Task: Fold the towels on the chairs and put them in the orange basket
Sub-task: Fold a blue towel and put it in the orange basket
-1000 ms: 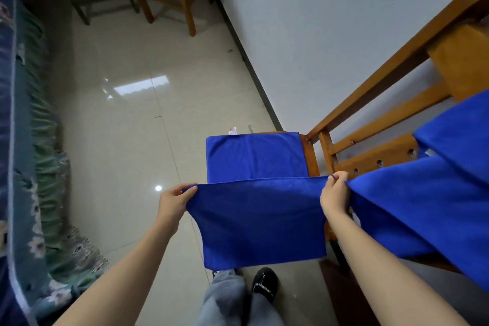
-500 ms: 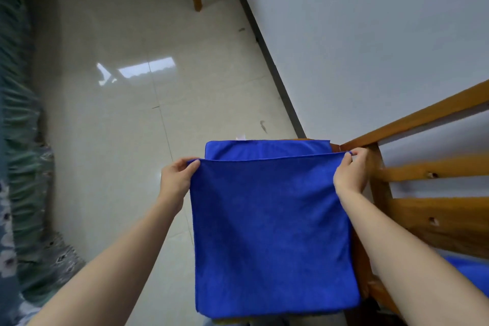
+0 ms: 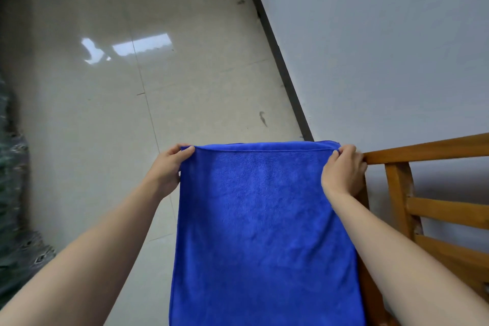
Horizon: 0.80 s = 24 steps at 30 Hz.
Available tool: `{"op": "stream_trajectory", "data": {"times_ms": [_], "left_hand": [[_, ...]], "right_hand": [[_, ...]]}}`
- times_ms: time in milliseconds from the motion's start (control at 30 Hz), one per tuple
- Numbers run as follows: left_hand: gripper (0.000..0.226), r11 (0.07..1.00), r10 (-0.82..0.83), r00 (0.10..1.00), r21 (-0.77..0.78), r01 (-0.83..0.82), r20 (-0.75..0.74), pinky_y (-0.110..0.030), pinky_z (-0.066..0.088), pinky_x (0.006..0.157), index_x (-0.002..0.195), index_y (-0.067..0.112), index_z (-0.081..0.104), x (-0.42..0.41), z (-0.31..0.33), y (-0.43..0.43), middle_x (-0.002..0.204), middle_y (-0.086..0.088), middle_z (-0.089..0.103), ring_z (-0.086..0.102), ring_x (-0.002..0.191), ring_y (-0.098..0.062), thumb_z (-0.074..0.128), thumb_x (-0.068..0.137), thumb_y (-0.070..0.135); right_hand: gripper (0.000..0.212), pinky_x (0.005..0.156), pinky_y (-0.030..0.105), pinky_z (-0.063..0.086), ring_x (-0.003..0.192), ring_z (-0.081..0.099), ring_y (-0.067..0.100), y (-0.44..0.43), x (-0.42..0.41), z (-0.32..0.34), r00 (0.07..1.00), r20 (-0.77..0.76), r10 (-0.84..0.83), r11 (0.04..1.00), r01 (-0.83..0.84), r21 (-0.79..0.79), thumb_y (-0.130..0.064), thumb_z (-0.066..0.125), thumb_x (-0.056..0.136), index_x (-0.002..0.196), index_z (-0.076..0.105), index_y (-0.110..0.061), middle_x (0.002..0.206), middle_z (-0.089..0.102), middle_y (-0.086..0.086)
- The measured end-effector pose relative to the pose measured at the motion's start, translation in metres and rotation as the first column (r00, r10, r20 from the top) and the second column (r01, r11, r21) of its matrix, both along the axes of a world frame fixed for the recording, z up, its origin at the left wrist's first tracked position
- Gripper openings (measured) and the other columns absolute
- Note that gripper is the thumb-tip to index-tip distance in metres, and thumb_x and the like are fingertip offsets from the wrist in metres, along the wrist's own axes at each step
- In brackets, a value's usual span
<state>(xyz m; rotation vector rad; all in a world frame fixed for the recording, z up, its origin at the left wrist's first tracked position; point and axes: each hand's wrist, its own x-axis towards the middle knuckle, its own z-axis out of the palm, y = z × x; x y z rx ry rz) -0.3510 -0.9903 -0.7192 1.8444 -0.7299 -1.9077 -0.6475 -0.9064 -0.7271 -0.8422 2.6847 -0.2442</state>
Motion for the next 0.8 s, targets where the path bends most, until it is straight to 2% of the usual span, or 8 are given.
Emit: {"op": "stream_trajectory", "data": {"times_ms": [167,267,333,400,467,567,633,800], "left_hand": [[0.014,0.993,0.063,0.996,0.106,-0.057,-0.062,-0.021,0.048,0.052,0.083,0.015,0.060,-0.002,-0.006,-0.006,0.063,0.006,0.067,0.062,0.057,-0.010,0.052,0.094,0.016],[0.013,0.995,0.070,0.998,0.075,-0.071,0.008,-0.024,0.044,0.058,0.080,0.016,0.060,-0.006,-0.010,-0.009,0.073,0.003,0.064,0.058,0.067,-0.010,0.054,0.092,0.015],[0.013,0.994,0.101,0.995,0.026,-0.101,0.022,-0.025,0.041,0.062,0.079,0.017,0.061,-0.008,-0.011,-0.011,0.078,0.004,0.061,0.054,0.074,-0.009,0.056,0.091,0.013],[0.012,0.988,0.155,0.988,-0.002,-0.155,-0.011,-0.025,0.044,0.066,0.080,0.015,0.063,-0.009,-0.008,-0.014,0.074,0.005,0.065,0.057,0.075,-0.009,0.057,0.090,0.011],[0.010,0.982,0.186,0.982,-0.030,-0.187,-0.036,-0.026,0.047,0.068,0.081,0.014,0.065,-0.010,-0.002,-0.018,0.073,0.004,0.067,0.061,0.074,-0.011,0.059,0.088,0.010],[0.010,0.973,0.203,0.975,-0.094,-0.211,-0.088,-0.022,0.053,0.062,0.082,0.012,0.065,-0.008,0.012,-0.019,0.071,0.002,0.069,0.065,0.066,-0.010,0.059,0.089,0.010],[0.010,0.969,0.193,0.976,-0.135,-0.205,-0.098,-0.021,0.053,0.062,0.083,0.011,0.065,-0.005,0.026,-0.018,0.070,0.002,0.069,0.065,0.065,-0.011,0.058,0.089,0.010],[0.010,0.978,0.126,0.986,-0.152,-0.141,-0.108,-0.018,0.052,0.060,0.083,0.011,0.065,0.005,0.058,-0.005,0.069,0.002,0.070,0.064,0.068,-0.011,0.057,0.089,0.009]], "right_hand": [[0.024,0.072,0.039,0.041,0.107,0.049,0.035,-0.018,-0.008,0.000,0.996,0.034,0.077,0.992,-0.080,0.093,-0.016,0.037,0.096,0.109,0.049,-0.001,0.115,0.055,0.018],[0.026,0.071,0.035,0.035,0.112,0.041,0.033,-0.032,-0.020,0.005,0.983,0.151,0.107,0.976,-0.133,0.175,-0.020,0.036,0.094,0.107,0.050,-0.002,0.094,0.054,0.013],[0.021,0.066,0.031,0.033,0.107,0.039,0.031,-0.039,-0.029,0.004,0.969,0.242,0.049,0.979,-0.095,0.180,-0.020,0.038,0.093,0.090,0.053,-0.006,0.083,0.051,0.009],[0.025,0.055,0.031,0.027,0.092,0.038,0.029,-0.042,-0.036,0.001,0.950,0.311,-0.023,0.991,-0.019,0.134,-0.015,0.040,0.088,0.063,0.042,-0.012,0.067,0.044,0.005],[0.034,0.048,0.030,0.023,0.079,0.036,0.025,-0.041,-0.037,0.000,0.937,0.341,-0.070,0.998,0.067,0.023,-0.009,0.042,0.083,0.052,0.033,-0.016,0.057,0.036,0.001],[0.030,0.048,0.025,0.032,0.061,0.041,0.016,-0.038,-0.036,0.011,0.864,0.483,-0.140,0.956,0.244,-0.161,-0.006,0.050,0.082,0.056,0.045,-0.018,0.060,0.045,-0.003],[0.025,0.052,0.021,0.036,0.059,0.044,0.011,-0.037,-0.036,0.021,0.822,0.554,-0.133,0.922,0.308,-0.236,-0.005,0.053,0.083,0.061,0.052,-0.017,0.064,0.050,-0.003],[0.018,0.058,0.016,0.037,0.075,0.047,0.011,-0.034,-0.030,0.042,0.756,0.652,-0.059,0.964,0.212,-0.159,-0.008,0.054,0.089,0.072,0.055,-0.014,0.074,0.052,-0.003]]}}
